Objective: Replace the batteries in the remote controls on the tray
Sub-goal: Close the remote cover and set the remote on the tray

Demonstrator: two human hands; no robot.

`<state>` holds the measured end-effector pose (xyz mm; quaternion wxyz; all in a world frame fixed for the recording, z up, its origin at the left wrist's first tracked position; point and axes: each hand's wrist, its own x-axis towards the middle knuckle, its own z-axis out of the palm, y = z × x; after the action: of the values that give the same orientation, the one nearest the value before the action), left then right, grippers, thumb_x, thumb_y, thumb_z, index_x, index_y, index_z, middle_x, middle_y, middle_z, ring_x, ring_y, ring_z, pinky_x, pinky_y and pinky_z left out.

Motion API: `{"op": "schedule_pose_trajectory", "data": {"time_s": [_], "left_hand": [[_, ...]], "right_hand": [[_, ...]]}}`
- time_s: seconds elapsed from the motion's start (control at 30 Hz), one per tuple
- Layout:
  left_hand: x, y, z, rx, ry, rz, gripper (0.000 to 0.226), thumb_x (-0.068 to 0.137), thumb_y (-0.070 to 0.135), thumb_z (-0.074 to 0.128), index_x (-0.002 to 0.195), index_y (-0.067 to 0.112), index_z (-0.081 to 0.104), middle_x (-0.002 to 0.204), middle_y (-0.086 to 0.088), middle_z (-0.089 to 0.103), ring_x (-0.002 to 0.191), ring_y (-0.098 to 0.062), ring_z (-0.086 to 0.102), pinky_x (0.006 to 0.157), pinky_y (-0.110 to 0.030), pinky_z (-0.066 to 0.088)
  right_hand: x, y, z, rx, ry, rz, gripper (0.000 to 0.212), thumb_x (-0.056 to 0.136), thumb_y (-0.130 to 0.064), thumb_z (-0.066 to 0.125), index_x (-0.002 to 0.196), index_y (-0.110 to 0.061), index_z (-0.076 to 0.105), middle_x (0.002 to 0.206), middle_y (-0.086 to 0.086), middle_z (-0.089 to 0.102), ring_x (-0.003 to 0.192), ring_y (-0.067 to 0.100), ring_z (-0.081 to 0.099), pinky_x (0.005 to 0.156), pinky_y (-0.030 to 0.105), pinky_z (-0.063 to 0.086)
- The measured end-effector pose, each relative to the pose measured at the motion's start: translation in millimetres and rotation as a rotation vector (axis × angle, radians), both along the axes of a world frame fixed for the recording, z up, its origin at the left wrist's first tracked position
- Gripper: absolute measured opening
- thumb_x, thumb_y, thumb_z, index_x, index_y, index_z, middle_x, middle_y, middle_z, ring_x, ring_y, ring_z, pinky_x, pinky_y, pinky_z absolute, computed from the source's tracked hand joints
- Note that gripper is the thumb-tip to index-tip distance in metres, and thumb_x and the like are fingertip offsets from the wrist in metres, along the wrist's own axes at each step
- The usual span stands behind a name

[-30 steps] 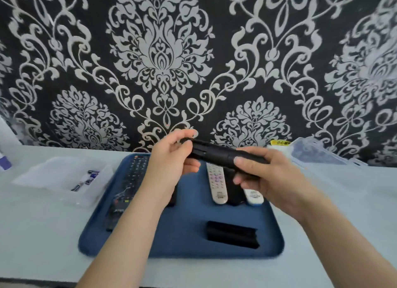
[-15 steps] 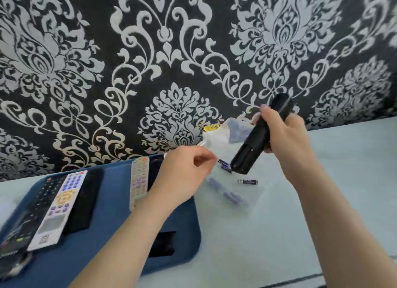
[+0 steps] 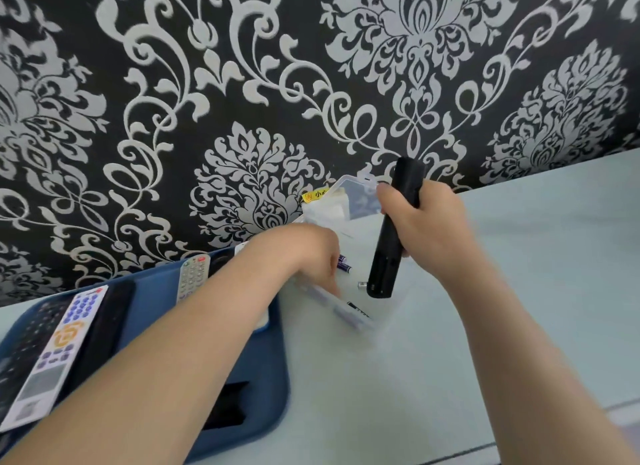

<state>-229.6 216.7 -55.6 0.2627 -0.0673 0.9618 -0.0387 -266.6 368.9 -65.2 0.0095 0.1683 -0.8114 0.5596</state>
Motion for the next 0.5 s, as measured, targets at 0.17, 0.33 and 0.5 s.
{"op": "schedule_pose_trajectory", "data": {"time_s": [0.17,0.33,0.5], "left_hand": [[-7,-10,-6,0.144,0.168,0.005,0.021,0.078,0.008,0.071,0.091,0.024,0.071,0.093,0.005,0.069,0.077,-0.01,0.062,0.058,-0.019,0.048],[3,-32,-3,0.269,0.438,0.108,0.017,0.079,0.007,0.071,0.078,0.024,0.071,0.081,0.01,0.07,0.078,-0.006,0.067,0.067,-0.019,0.051],[-1,-27,-12,0.037,0.342,0.005,0.033,0.075,0.045,0.076,0.102,0.028,0.067,0.098,0.008,0.066,0.091,-0.013,0.06,0.07,-0.026,0.043]], "right_hand": [[1,-1,-7,0.08,0.047,0.075,0.043,0.092,-0.038,0.061,0.069,-0.004,0.048,0.055,-0.001,0.045,0.049,0.014,0.04,0.054,0.032,0.038],[-1,3,-5,0.175,0.072,0.162,0.038,0.088,-0.04,0.064,0.091,-0.002,0.066,0.077,0.016,0.065,0.052,0.013,0.041,0.055,0.035,0.042],[3,4,1,0.277,0.161,0.084,0.035,0.089,-0.039,0.061,0.071,-0.01,0.052,0.057,-0.001,0.046,0.051,0.015,0.041,0.048,0.029,0.035]]}}
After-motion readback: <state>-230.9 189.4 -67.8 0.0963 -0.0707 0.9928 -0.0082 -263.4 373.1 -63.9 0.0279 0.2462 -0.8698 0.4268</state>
